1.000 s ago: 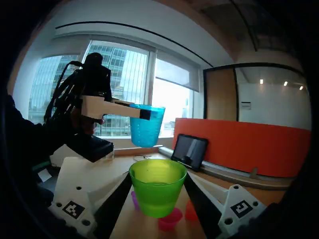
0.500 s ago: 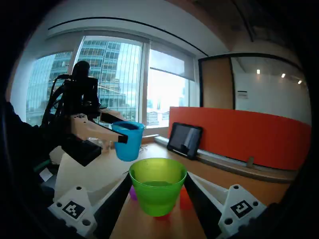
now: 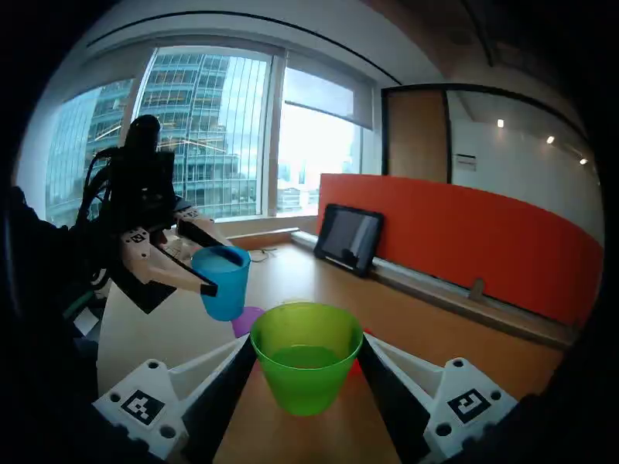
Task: Pour water
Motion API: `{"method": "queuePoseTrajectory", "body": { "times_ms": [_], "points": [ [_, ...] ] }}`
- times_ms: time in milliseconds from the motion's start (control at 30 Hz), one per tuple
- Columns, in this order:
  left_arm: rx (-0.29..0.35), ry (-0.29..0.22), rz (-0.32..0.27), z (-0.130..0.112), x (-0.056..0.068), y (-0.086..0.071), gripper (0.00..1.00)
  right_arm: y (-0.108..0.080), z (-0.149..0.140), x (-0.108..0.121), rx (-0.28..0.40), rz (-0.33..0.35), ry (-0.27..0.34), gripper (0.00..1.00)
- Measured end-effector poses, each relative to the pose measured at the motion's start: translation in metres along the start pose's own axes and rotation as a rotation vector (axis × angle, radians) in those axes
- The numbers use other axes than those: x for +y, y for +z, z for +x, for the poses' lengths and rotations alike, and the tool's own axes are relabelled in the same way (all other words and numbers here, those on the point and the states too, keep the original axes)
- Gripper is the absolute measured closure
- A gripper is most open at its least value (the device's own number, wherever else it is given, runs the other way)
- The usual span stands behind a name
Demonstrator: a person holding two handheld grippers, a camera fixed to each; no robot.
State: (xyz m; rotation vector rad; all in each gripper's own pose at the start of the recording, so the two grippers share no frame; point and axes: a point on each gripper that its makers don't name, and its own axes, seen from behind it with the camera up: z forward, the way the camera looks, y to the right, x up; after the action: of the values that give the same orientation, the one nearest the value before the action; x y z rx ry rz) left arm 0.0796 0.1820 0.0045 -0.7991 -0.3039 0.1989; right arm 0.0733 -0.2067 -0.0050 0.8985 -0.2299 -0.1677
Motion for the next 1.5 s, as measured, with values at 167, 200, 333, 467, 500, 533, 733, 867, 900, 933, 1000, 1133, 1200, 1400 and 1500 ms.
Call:
{"method": "queuePoseTrajectory", "body": {
  "times_ms": [167, 200, 333, 467, 500, 533, 733, 867, 900, 933, 1000, 1133, 1200, 1400, 1500],
  "points": [
    [-0.034, 0.011, -0.017, -0.020, 0.009, 0.005, 0.11, -0.001, -0.013, 0.005, -0.035, -0.002, 0.006, 0.09],
    [-0.041, 0.012, -0.020, -0.024, 0.011, 0.006, 0.11, -0.002, -0.016, 0.006, -0.041, -0.003, 0.008, 0.09],
    [-0.063, 0.014, -0.031, -0.038, 0.018, 0.011, 0.11, -0.002, -0.024, 0.006, -0.064, 0.001, 0.014, 0.09],
    [-0.086, 0.009, -0.046, -0.053, 0.025, 0.016, 0.12, -0.002, -0.033, 0.006, -0.090, 0.004, 0.017, 0.09],
    [-0.092, 0.007, -0.050, -0.056, 0.027, 0.017, 0.11, -0.002, -0.036, 0.006, -0.096, 0.004, 0.018, 0.09],
    [-0.098, 0.006, -0.053, -0.060, 0.028, 0.018, 0.11, -0.002, -0.038, 0.006, -0.101, 0.004, 0.019, 0.09],
    [-0.132, 0.001, -0.071, -0.079, 0.034, 0.025, 0.11, 0.000, -0.051, 0.006, -0.128, 0.007, 0.032, 0.09],
    [-0.149, -0.003, -0.087, -0.089, 0.039, 0.029, 0.11, 0.001, -0.059, 0.007, -0.143, 0.008, 0.040, 0.09],
    [-0.152, -0.003, -0.090, -0.091, 0.040, 0.031, 0.11, 0.002, -0.061, 0.007, -0.146, 0.008, 0.041, 0.09],
    [-0.156, -0.002, -0.094, -0.093, 0.041, 0.032, 0.11, 0.002, -0.063, 0.007, -0.149, 0.008, 0.043, 0.09],
    [-0.164, 0.000, -0.101, -0.097, 0.043, 0.034, 0.11, 0.003, -0.066, 0.007, -0.156, 0.008, 0.047, 0.09],
    [-0.182, 0.001, -0.113, -0.106, 0.046, 0.039, 0.11, 0.004, -0.073, 0.008, -0.168, 0.008, 0.052, 0.09],
    [-0.192, 0.001, -0.118, -0.111, 0.046, 0.041, 0.11, 0.005, -0.076, 0.009, -0.174, 0.008, 0.054, 0.09],
    [-0.209, 0.000, -0.130, -0.119, 0.047, 0.048, 0.11, 0.008, -0.087, 0.008, -0.194, 0.010, 0.057, 0.09],
    [-0.213, 0.002, -0.132, -0.121, 0.046, 0.051, 0.11, 0.009, -0.089, 0.007, -0.198, 0.012, 0.061, 0.09]
  ]
}}
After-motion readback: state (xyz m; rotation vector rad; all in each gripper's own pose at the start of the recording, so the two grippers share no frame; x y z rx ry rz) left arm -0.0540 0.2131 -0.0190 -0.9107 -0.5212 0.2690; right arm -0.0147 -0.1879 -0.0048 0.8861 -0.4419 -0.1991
